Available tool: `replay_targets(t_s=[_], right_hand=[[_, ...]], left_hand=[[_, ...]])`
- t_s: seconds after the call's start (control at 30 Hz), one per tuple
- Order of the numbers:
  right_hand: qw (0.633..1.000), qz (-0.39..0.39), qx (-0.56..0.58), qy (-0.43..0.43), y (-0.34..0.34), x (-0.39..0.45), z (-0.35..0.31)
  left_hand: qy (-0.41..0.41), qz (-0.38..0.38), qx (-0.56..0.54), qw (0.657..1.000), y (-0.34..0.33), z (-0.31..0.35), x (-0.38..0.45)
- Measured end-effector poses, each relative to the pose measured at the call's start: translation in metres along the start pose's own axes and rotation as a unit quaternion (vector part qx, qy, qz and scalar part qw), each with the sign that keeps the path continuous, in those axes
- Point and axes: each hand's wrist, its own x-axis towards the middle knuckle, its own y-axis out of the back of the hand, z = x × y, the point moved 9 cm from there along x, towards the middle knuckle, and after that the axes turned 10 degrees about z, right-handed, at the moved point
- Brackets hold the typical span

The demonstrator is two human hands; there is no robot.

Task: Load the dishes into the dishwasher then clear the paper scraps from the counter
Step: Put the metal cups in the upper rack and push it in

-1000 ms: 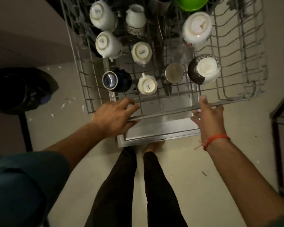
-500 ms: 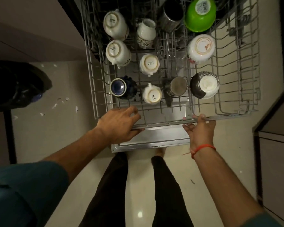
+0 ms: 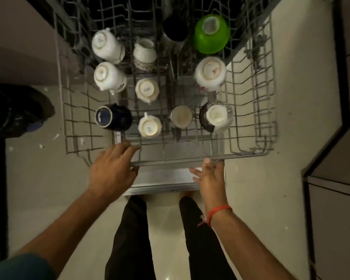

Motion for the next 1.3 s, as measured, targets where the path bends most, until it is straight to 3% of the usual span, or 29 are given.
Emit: replay_targets(t_s=[0.2, 0.27, 0.4, 0.57, 0.67, 0.9, 1.13, 1.3], right_hand=[[0.992, -0.009, 0.069, -0.101, 0.049, 0.028, -0.002], [0.988, 0.009, 0.101, -0.112, 0.061, 0.033, -0.01], [0.973, 0.043, 0.162, -0.159, 0.06, 0.032, -0.018], [0.949, 0.071, 0.236, -0.196, 0.026, 0.017, -0.027], [0.946, 0.098, 0.244, -0.19, 0.011, 0.01, -0.029], [0.945, 0.125, 0.206, -0.219, 0.006, 0.005, -0.034], [0.922, 0.11, 0.232, -0.29, 0.005, 0.011, -0.041], [0.905, 0.115, 0.262, -0.315, -0.002, 0.01, -0.046]], left_hand=[[0.149, 0.042, -0.127, 0.98, 0.004, 0.051, -0.038], [0.21, 0.06, -0.233, 0.948, 0.008, 0.064, -0.053], [0.357, 0.137, -0.402, 0.832, 0.017, 0.06, -0.073], [0.545, 0.182, -0.561, 0.597, 0.012, 0.019, -0.066], [0.6, 0.186, -0.608, 0.486, 0.014, 0.007, -0.059], [0.685, 0.103, -0.628, 0.355, 0.011, 0.025, -0.074], [0.684, 0.046, -0.691, 0.228, 0.012, 0.03, -0.024], [0.672, 0.053, -0.709, 0.207, 0.012, 0.025, -0.02]])
